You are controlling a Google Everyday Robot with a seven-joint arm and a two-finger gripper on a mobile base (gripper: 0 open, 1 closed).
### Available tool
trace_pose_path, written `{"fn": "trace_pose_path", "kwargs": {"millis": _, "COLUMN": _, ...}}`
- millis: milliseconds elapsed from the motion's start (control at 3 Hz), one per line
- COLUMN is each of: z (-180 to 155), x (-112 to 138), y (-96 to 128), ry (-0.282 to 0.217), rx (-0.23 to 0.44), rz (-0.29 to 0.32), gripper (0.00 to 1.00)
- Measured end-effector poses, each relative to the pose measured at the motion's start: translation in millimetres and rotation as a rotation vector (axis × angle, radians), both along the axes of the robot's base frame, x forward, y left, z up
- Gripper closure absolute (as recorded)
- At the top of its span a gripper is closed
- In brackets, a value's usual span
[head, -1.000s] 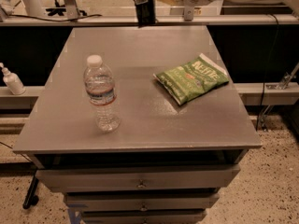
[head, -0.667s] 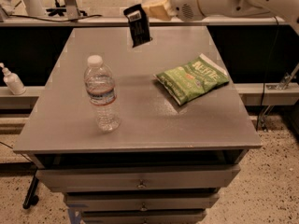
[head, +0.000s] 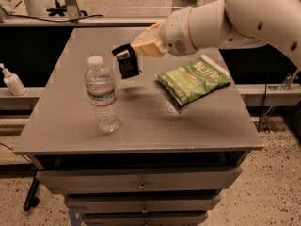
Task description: Move rxbar chocolate near water bottle
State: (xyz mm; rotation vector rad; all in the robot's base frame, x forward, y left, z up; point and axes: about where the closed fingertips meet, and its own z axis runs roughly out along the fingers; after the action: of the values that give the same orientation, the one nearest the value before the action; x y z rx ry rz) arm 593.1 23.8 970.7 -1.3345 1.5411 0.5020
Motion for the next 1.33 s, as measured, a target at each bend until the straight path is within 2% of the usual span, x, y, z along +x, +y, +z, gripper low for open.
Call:
{"fn": "trace_pose_path", "kwargs": {"millis": 667, "z": -43, "x": -43, "y": 9, "ry": 0.104, "rx": -0.042, "rz": 0.085, "gripper": 1.0}}
{"fn": "trace_pose_path", "kwargs": {"millis": 1333, "z": -66, "x": -59, "y": 4, "ry": 0.165, "rx": -0.084, "rz": 0.126, "gripper": 1.0}}
